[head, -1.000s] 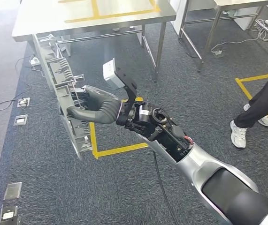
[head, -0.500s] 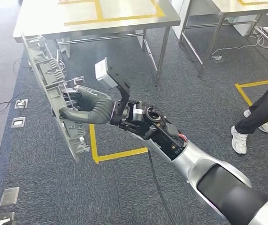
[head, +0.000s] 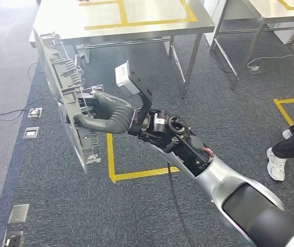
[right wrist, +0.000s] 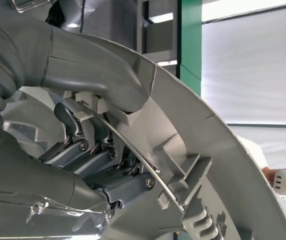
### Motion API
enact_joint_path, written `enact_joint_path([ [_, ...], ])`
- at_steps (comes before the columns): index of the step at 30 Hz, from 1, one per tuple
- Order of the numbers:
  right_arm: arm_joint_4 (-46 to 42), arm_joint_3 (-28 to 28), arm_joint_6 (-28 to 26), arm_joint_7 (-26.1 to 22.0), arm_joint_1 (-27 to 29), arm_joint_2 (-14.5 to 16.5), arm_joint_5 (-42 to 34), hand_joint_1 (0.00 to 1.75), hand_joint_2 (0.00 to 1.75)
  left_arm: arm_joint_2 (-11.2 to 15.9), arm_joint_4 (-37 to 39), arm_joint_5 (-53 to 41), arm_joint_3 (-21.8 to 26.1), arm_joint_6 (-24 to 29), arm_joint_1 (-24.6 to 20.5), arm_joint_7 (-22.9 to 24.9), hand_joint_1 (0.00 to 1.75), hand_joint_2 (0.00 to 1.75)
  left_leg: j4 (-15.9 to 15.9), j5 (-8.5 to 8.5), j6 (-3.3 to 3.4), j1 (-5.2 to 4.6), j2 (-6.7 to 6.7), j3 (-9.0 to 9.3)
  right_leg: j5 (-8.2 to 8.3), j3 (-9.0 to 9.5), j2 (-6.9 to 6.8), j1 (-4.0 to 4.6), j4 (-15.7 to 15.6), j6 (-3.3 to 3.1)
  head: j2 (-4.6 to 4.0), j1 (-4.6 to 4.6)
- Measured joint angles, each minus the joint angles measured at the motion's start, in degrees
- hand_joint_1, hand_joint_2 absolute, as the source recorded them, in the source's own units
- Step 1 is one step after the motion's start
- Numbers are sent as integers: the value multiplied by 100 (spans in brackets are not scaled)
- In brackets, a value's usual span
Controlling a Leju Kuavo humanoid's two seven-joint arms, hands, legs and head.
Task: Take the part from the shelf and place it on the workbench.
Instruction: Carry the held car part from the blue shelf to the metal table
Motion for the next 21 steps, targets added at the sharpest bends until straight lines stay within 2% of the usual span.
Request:
enact_joint_path([
  [1, -3, -1, 0, -1, -5, 1, 0, 175, 175, 4, -1, 0, 0, -1, -4, -2, 0, 175, 200, -90, -40, 7, 17, -103, -1, 47, -8, -24, -58, -6, 0, -24],
  [2, -4, -1, 0, -1, -9, 1, 1, 175, 175, 11, -1, 1, 0, 1, -4, -3, 0, 175, 517, -209, -83, 31, 35, -280, -6, 79, -15, -32, -85, -12, 0, -55],
  [4, 1, 1, 0, 0, -11, 0, 1, 175, 175, 28, -1, 2, 0, 4, 8, -4, 0, 175, 1279, -419, -164, 84, 51, -764, -44, 108, -18, -42, -88, -20, 0, -113],
  [5, 4, 2, 0, 1, -5, -1, 1, 175, 175, 31, -1, 3, 0, 4, 18, -4, 0, 175, 1492, -412, -200, 116, 59, -942, -70, 126, -18, -53, -82, -8, 0, -134],
  [6, 7, 4, -1, 2, 1, -1, 1, 175, 175, 32, -1, 3, 0, 5, 24, -4, 0, 175, 1495, -300, -233, 150, 70, -1015, -105, 152, -18, -71, -69, 14, 0, -149],
  [7, 7, 6, -5, 3, 4, 0, 4, 175, 175, 33, -1, 3, 0, 5, 26, -4, 0, 175, 1271, -88, -268, 185, 82, -968, -148, 184, -18, -97, -47, 47, 0, -160],
  [8, 7, 8, -15, 4, 5, 0, 11, 175, 175, 34, -1, 3, 0, 6, 26, -4, 0, 175, 902, 164, -308, 220, 101, -838, -204, 215, -18, -122, -12, 91, 0, -170],
  [9, 7, 8, -29, 5, 2, 0, 23, 175, 175, 27, 0, 3, 0, 7, 22, -4, 0, 175, 555, 333, -351, 236, 120, -693, -263, 230, -16, -130, 29, 143, 0, -202],
  [10, 4, 5, -49, 9, -3, 0, 42, 175, 175, 26, -1, 2, 0, 8, 17, -4, 0, 175, 289, 419, -346, 244, 129, -580, -317, 230, -14, -129, 77, 194, 0, -236],
  [12, -3, -1, -73, 22, -3, -3, 77, 175, 175, 20, -1, -3, 0, 9, 12, -4, 0, 175, 142, 359, -253, 224, 125, -506, -381, 224, -12, -104, 111, 268, 0, -255],
  [13, -7, -4, -77, 32, 0, -5, 88, 175, 175, 21, -2, -7, 0, 9, 10, -4, 0, 175, 138, 329, -170, 220, 112, -500, -401, 238, -16, -108, 107, 294, 0, -237],
  [14, -13, -4, -77, 42, 5, -8, 91, 175, 175, 17, -1, -12, 0, 9, 11, -3, 0, 175, 144, 307, -115, 216, 104, -485, -428, 246, -19, -116, 111, 318, 0, -199],
  [16, -29, -6, -77, 57, 9, -10, 89, 175, 175, 11, -1, -22, 0, 8, 6, -3, 0, 175, 140, 264, -27, 206, 92, -429, -599, 142, -21, -131, 397, 349, 0, -132],
  [17, -38, -8, -77, 62, 11, -11, 89, 175, 175, 12, -1, -26, 0, 9, 5, -3, 0, 175, 136, 242, 10, 195, 90, -396, -746, -21, -19, -128, 738, 349, 0, -86],
  [19, -43, -10, -77, 66, 25, -16, 87, 175, 175, 11, -1, -28, 0, 10, 5, -4, 0, 175, 136, 192, 68, 151, 87, -334, -1026, -476, -18, -112, 1589, 327, 0, -8],
  [20, -43, -10, -77, 69, 40, -20, 88, 175, 175, 10, -1, -28, 0, 10, 6, -4, 0, 175, 136, 165, 91, 124, 81, -300, -1057, -672, -17, -95, 1880, 301, 0, 23],
  [21, -43, -10, -77, 73, 56, -23, 89, 175, 175, 9, -1, -28, 0, 10, 7, -4, 0, 175, 136, 134, 108, 93, 71, -259, -968, -773, -15, -72, 1952, 261, 0, 49],
])
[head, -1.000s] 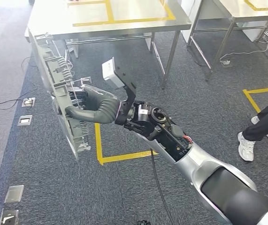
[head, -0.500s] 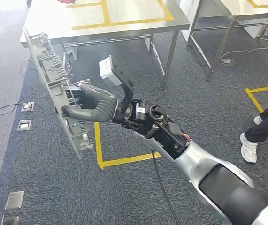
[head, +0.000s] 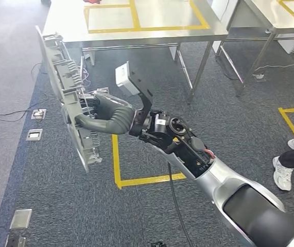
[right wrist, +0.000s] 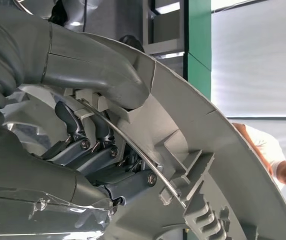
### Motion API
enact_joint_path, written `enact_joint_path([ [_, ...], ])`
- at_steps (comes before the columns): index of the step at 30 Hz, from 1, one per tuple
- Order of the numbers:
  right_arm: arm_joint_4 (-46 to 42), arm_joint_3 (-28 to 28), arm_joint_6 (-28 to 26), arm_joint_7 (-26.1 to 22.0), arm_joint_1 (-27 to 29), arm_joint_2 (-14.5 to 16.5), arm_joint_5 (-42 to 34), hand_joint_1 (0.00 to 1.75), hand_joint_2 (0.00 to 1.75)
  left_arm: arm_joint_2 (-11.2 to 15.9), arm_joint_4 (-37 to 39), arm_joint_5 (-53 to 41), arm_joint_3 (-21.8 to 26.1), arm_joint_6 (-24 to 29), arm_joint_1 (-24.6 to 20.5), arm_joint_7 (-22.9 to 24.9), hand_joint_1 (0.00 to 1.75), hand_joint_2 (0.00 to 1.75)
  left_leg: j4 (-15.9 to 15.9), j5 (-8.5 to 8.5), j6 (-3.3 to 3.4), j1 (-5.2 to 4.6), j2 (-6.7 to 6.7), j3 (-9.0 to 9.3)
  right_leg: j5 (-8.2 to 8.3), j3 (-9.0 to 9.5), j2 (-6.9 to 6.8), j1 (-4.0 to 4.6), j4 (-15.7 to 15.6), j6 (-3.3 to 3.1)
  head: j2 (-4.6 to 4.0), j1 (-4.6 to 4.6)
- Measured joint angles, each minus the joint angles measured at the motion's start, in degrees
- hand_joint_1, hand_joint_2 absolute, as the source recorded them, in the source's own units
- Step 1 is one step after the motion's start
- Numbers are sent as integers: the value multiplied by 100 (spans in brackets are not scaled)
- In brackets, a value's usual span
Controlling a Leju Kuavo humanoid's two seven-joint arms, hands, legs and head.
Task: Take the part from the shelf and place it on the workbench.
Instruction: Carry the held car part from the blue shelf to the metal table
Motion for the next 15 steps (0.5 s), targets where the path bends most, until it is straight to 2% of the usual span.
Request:
enact_joint_path([
  [1, -1, 0, 0, 3, 12, -3, 0, 175, 175, -2, 0, -1, 0, -1, 0, 0, 0, 175, -1, -33, 12, -32, -14, 51, 212, 10, 4, 34, -174, -63, 0, 22],
  [3, -7, -3, -1, 11, 18, -5, -1, 175, 175, -13, 1, -1, 0, -1, -1, 0, 0, 175, -12, -103, 27, -76, -36, 156, 736, 246, 26, 125, -912, -247, 0, 50],
  [4, -11, -6, -2, 14, 13, -7, -1, 175, 175, -23, 0, -1, 0, -1, -5, 0, 0, 175, -20, -130, 25, -94, -45, 191, 914, 380, 33, 166, -1244, -332, 0, 26],
  [5, -17, -8, -6, 19, 5, -8, -1, 175, 175, -32, -1, 1, 0, 1, -7, 2, 0, 175, -28, -145, 15, -89, -47, 202, 985, 483, 36, 205, -1472, -395, 0, 15],
  [6, -24, -11, -10, 23, -3, -10, -1, 175, 175, -42, -1, 1, 0, 2, -8, 3, 0, 175, -39, -150, -1, -75, -45, 195, 970, 545, 33, 229, -1588, -435, 0, 4],
  [7, -36, -13, -14, 27, -10, -12, -2, 175, 175, -43, -1, 2, 0, 4, -10, 5, 0, 175, -55, -148, -23, -70, -40, 193, 954, 591, 26, 247, -1682, -445, 0, 8],
  [8, -50, -15, -15, 31, -11, -12, -2, 175, 175, -38, -1, 5, 0, 5, -9, 7, 0, 175, -73, -157, -46, -60, -30, 196, 941, 660, 13, 226, -1797, -437, 0, 38],
  [10, -72, -19, -7, 33, -11, -12, -4, 175, 175, -40, 1, 15, 0, 6, -17, 7, 0, 175, 41, -227, -106, -70, -4, 163, 953, 817, -6, 173, -2002, -394, 0, 30],
  [11, -78, -17, -3, 35, -13, -12, -4, 175, 175, -35, 2, 21, 0, 10, -22, 7, 0, 175, 268, -320, -144, -68, 4, 54, 959, 892, -17, 142, -2077, -369, 0, 8],
  [13, -77, -14, 0, 39, -6, -13, -4, 175, 175, -20, 2, 30, 0, 25, -17, 7, 0, 175, 982, -527, -224, -25, 11, -372, 921, 964, -19, 130, -2106, -350, 0, -55],
  [14, -76, -12, 0, 41, 8, -13, -3, 175, 175, -11, 2, 32, 0, 33, -5, 7, 0, 175, 1269, -558, -263, 3, 12, -586, 888, 993, -18, 116, -2101, -333, 0, -82],
  [15, -75, -10, 1, 43, 21, -14, -3, 175, 175, -6, 2, 35, 0, 37, 7, 7, 0, 175, 1374, -489, -299, 33, 14, -720, 846, 1026, -15, 96, -2091, -308, 0, -108],
])
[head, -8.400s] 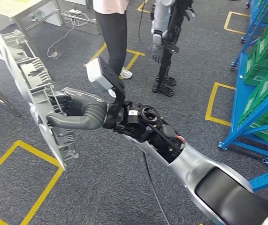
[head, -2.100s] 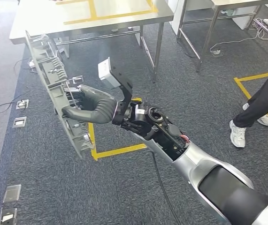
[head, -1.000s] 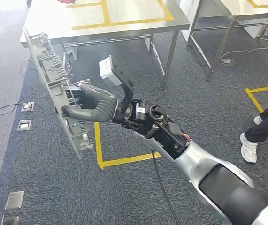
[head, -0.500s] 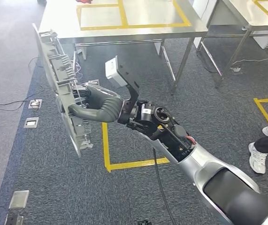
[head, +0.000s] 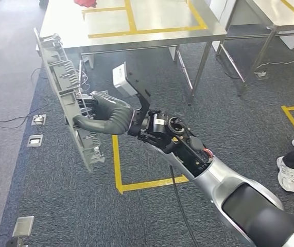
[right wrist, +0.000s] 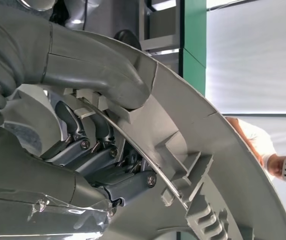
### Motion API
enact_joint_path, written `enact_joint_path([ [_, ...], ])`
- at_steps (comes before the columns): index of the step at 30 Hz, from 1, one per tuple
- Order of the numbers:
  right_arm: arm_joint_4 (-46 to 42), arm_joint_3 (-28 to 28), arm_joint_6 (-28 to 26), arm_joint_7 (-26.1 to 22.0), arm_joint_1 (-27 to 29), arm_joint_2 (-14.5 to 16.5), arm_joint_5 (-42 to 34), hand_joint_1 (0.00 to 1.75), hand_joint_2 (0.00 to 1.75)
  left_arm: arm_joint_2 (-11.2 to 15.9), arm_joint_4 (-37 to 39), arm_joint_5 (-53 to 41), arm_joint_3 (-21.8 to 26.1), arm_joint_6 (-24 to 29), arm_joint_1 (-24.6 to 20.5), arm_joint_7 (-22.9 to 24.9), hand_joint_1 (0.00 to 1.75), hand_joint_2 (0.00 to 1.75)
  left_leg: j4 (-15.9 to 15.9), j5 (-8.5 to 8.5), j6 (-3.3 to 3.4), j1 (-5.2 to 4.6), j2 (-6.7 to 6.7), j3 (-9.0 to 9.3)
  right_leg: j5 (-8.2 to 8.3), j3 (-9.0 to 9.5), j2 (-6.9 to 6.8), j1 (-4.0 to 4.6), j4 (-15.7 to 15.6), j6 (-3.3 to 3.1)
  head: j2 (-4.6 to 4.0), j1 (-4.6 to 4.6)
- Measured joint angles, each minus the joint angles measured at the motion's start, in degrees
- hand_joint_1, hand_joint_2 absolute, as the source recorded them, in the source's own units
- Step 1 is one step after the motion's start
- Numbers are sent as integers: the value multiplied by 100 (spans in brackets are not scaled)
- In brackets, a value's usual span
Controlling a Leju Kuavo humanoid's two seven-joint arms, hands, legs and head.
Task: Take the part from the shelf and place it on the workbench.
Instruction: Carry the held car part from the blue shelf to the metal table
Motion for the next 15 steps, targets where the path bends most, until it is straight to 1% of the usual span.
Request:
enact_joint_path([
  [1, 1, 3, 2, 2, 9, 0, 0, 175, 175, 3, 0, 2, 0, 1, 8, 0, 0, 175, -116, 169, -35, 30, 4, -23, -49, 35, 2, -26, 21, 31, 0, -24],
  [2, 0, 5, 5, 4, 12, 0, 0, 175, 175, 6, 0, 3, 0, 1, 11, 0, 0, 175, -428, 413, -74, 62, 15, 63, -110, 72, 3, -55, 56, 69, 0, -46],
  [3, 0, 8, 8, 5, 11, 0, 0, 175, 175, 8, 0, 6, 0, 1, 11, 0, 0, 175, -799, 618, -116, 91, 35, 200, -181, 98, 2, -79, 104, 115, 0, -71],
  [4, 0, 7, 8, 5, 5, 0, 0, 175, 175, 9, -1, 7, 0, 1, 9, 0, 0, 175, -1110, 745, -135, 101, 41, 325, -253, 104, 3, -83, 160, 163, 0, -118],
  [5, -1, 7, 7, 7, -2, 1, 0, 175, 175, 14, -2, 8, 0, 1, 7, 1, 0, 175, -1301, 787, -116, 104, 40, 408, -311, 102, 6, -78, 198, 205, 0, -150],
  [6, -1, 6, 4, 8, -8, 1, 0, 175, 175, 15, -2, 8, 0, 1, 8, 2, 0, 175, -1364, 749, -75, 100, 32, 439, -349, 103, 9, -63, 222, 240, 0, -162],
  [7, -1, 5, 2, 10, -13, 1, 0, 175, 175, 15, -3, 7, 0, -1, 7, 3, 0, 175, -1365, 707, -6, 88, 13, 445, -369, 113, 16, -52, 227, 267, 0, -158],
  [8, -2, 5, 0, 13, -14, 1, 0, 175, 175, 16, -3, 7, 0, -3, 8, 4, 0, 175, -1358, 675, 58, 88, 3, 463, -388, 139, 18, -57, 222, 293, 0, -126],
  [9, -2, 5, -1, 16, -15, 1, 0, 175, 175, 14, -3, 5, 0, -4, 9, 4, 0, 175, -1364, 645, 104, 87, -3, 500, -413, 139, 19, -68, 275, 320, 0, -90],
  [10, -2, 4, -2, 18, -17, 0, -1, 175, 175, 13, -3, 5, 0, -5, 7, 4, 0, 175, -1369, 612, 151, 82, -10, 549, -465, 79, 20, -84, 426, 345, 0, -61],
  [11, -2, 3, -4, 20, -18, 0, -1, 175, 175, 15, -4, 4, 0, -5, 5, 4, 0, 175, -1373, 581, 188, 79, -16, 604, -551, -54, 19, -93, 697, 363, 0, -30],
  [12, -1, 2, -10, 21, -19, -1, -2, 175, 175, 17, -4, 4, 0, -4, 4, 4, 0, 175, -1376, 545, 219, 72, -18, 653, -661, -265, 19, -98, 1075, 374, 0, 8],
  [13, -1, 1, -20, 21, -15, -3, -2, 175, 175, 19, -4, 3, 0, -4, 3, 5, 0, 175, -1376, 508, 239, 61, -19, 698, -793, -515, 20, -98, 1488, 378, 0, 41],
  [14, 0, 1, -31, 22, -6, -6, -2, 175, 175, 19, -4, 2, 0, -4, 4, 5, 0, 175, -1377, 466, 252, 47, -22, 744, -895, -752, 21, -96, 1819, 377, 0, 69],
  [15, 1, 1, -40, 22, 3, -9, -2, 175, 175, 19, -4, 1, 0, -4, 5, 6, 0, 175, -1377, 420, 259, 30, -28, 799, -921, -926, 21, -93, 1988, 365, 0, 95],
])
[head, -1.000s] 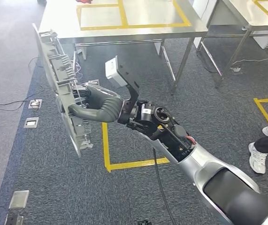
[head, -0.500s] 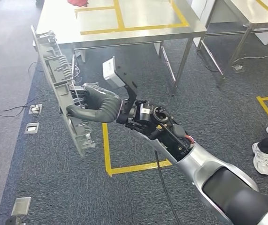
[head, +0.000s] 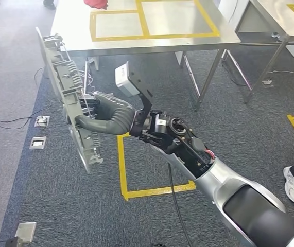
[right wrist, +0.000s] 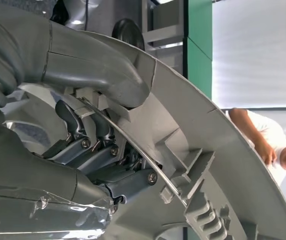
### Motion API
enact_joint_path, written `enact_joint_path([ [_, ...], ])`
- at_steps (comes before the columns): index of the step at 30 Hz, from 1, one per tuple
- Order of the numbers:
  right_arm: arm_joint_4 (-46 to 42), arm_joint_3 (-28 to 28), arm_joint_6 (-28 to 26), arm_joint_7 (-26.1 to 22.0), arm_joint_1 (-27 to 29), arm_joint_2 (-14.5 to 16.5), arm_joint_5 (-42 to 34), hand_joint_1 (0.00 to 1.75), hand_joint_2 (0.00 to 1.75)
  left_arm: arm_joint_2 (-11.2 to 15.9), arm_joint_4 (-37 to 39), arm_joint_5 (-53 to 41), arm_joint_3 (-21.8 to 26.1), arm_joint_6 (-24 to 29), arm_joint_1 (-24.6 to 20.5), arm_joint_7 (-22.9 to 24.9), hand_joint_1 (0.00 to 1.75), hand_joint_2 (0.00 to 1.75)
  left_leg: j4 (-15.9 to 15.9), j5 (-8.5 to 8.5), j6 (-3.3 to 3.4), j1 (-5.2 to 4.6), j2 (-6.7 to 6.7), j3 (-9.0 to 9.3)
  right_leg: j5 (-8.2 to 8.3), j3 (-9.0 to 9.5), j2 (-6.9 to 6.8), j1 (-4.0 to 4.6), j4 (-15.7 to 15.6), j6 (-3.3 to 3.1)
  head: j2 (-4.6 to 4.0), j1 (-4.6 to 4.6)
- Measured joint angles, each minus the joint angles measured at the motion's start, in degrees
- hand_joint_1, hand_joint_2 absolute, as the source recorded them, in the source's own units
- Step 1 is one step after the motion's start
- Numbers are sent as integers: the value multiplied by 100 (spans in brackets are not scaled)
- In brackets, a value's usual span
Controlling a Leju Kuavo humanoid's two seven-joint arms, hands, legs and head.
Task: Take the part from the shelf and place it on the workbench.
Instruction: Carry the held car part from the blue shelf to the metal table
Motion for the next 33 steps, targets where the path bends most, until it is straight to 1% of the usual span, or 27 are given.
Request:
enact_joint_path([
  [1, 1, 0, -9, 2, 7, -3, 0, 175, 175, -2, 1, -2, 0, -1, 0, 1, 0, 175, 0, -50, 5, -19, -9, 68, 87, -81, 1, 9, -37, -27, 0, 26],
  [2, 1, -1, -19, 3, 10, -4, 0, 175, 175, -4, 1, -5, 0, -1, -1, 1, 0, 175, -1, -103, 6, -39, -18, 145, 297, -66, 3, 25, -272, -70, 0, 50],
  [4, 2, -7, -46, 9, 9, -5, 0, 175, 175, -17, 2, -14, 0, -9, -7, 1, 0, 175, -12, -208, -1, -68, -31, 288, 882, 95, 16, 86, -1002, -204, 0, 72],
  [5, 3, -13, -59, 16, 6, -7, 1, 175, 175, -25, 2, -22, 0, -16, -13, 2, 0, 175, -25, -247, -15, -73, -36, 333, 1057, 177, 21, 117, -1308, -268, 0, 64],
  [6, 3, -19, -68, 26, 6, -8, 1, 175, 175, -32, 2, -29, 0, -25, -19, 3, 0, 175, -47, -275, -39, -66, -40, 362, 1151, 252, 23, 145, -1501, -307, 0, 55],
  [9, -11, -41, -81, 60, 4, -12, -4, 175, 175, -38, 3, -49, 0, -38, -42, 7, 0, 175, -71, -295, -134, -48, -24, 460, 1117, 490, 13, 157, -1754, -322, 0, 55],
  [10, -17, -46, -85, 69, -4, -13, -10, 175, 175, -43, 3, -54, 0, -42, -57, 7, 0, 175, 17, -303, -160, -46, -6, 450, 1112, 577, 10, 142, -1832, -327, 0, 49],
  [11, -24, -47, -87, 78, -15, -11, -18, 175, 175, -46, 4, -56, 0, -46, -71, 7, 0, 175, 209, -338, -185, -40, 10, 354, 1109, 663, 8, 122, -1887, -338, 0, 36],
  [12, -28, -48, -87, 87, -23, -11, -31, 175, 175, -45, 4, -57, 0, -48, -78, 7, 0, 175, 521, -400, -212, -35, 23, 163, 1095, 725, 4, 108, -1928, -347, 0, 15],
  [14, -28, -48, -93, 107, -24, -11, -66, 175, 175, -30, 4, -57, 0, -47, -64, 7, 0, 175, 1202, -597, -275, -25, 27, -354, 1028, 802, 8, 89, -1946, -359, 0, -37],
  [15, -27, -47, -97, 116, -13, -11, -81, 175, 175, -21, 4, -57, 0, -46, -51, 7, 0, 175, 1387, -683, -303, -12, 27, -566, 981, 849, 14, 75, -1946, -348, 0, -64],
  [16, -27, -45, -100, 125, -1, -11, -92, 175, 175, -14, 4, -57, 0, -48, -42, 7, 0, 175, 1385, -686, -323, 5, 30, -691, 925, 910, 20, 58, -1943, -329, 0, -89],
  [17, -27, -44, -103, 131, 8, -11, -98, 175, 175, -9, 4, -57, 0, -50, -39, 7, 0, 175, 1198, -562, -339, 27, 34, -724, 861, 981, 23, 37, -1934, -301, 0, -117],
  [18, -28, -43, -103, 136, 13, -10, -101, 175, 175, -3, 4, -57, 0, -51, -37, 6, 0, 175, 866, -303, -359, 51, 45, -680, 788, 1053, 22, 17, -1919, -266, 0, -146],
  [19, -26, -42, -103, 137, 14, -11, -101, 175, 175, 1, 4, -57, 0, -52, -32, 6, 0, 175, 468, 32, -383, 76, 72, -616, 709, 1116, 21, 8, -1888, -225, 0, -183],
  [20, -26, -42, -103, 138, 13, -11, -101, 175, 175, 5, 4, -57, 0, -51, -28, 5, 0, 175, 163, 288, -383, 87, 108, -553, 631, 1150, 24, 11, -1854, -186, 0, -228],
  [21, -25, -43, -106, 139, 11, -11, -101, 175, 175, 9, 4, -57, 0, -51, -22, 4, 0, 175, -21, 467, -366, 86, 130, -518, 554, 1169, 23, 24, -1828, -145, 0, -250],
  [22, -25, -44, -109, 140, 10, -10, -103, 175, 175, 9, 4, -59, 0, -51, -18, 4, 0, 175, -89, 532, -328, 83, 144, -512, 502, 1188, 24, 34, -1802, -107, 0, -261],
  [24, -31, -46, -113, 144, 8, -8, -105, 175, 175, 8, 4, -63, 0, -53, -23, 3, 0, 175, -63, 504, -227, 72, 122, -471, 448, 1205, 16, 25, -1759, -49, 0, -222],
  [25, -33, -48, -113, 143, 9, -8, -107, 175, 175, 5, 4, -66, 0, -54, -28, 3, 0, 175, -67, 478, -185, 76, 115, -434, 447, 1169, 15, 8, -1645, -27, -1, -198],
  [26, -34, -48, -111, 143, 7, -8, -107, 175, 175, 5, 4, -67, 0, -54, -31, 3, 0, 175, -73, 449, -149, 75, 107, -386, 416, 1056, 13, -3, -1424, -8, -1, -170],
  [27, -34, -49, -111, 142, 9, -8, -107, 175, 175, 7, 4, -67, 0, -54, -32, 3, 0, 175, -80, 415, -121, 73, 99, -338, 341, 868, 14, -13, -1085, 14, -1, -135],
  [29, -33, -50, -113, 139, 20, -10, -107, 175, 175, 11, 4, -67, 0, -54, -30, 3, 0, 175, -83, 327, -89, 61, 89, -240, 39, 396, 14, -17, -324, 50, 0, -71],
  [30, -32, -50, -113, 139, 30, -11, -107, 175, 175, 11, 4, -67, 0, -54, -28, 3, 0, 175, -83, 277, -86, 56, 81, -179, -111, 202, 14, -16, -88, 56, 0, -41],
  [31, -31, -50, -114, 140, 39, -12, -107, 175, 175, 11, 4, -68, 0, -54, -27, 3, 0, 175, -83, 223, -88, 52, 70, -109, -181, 86, 14, -15, -29, 51, 0, -16],
  [32, -31, -50, -114, 142, 44, -13, -107, 175, 175, 10, 4, -68, 0, -54, -27, 3, 0, 175, -84, 166, -95, 48, 58, -27, -111, 59, 14, -12, -171, 32, 0, 10],
  [33, -31, -50, -114, 142, 46, -13, -107, 175, 175, 9, 4, -68, 0, -54, -27, 3, 0, 175, -87, 108, -104, 45, 48, 60, 110, 100, 15, -6, -473, -2, 0, 41],
])
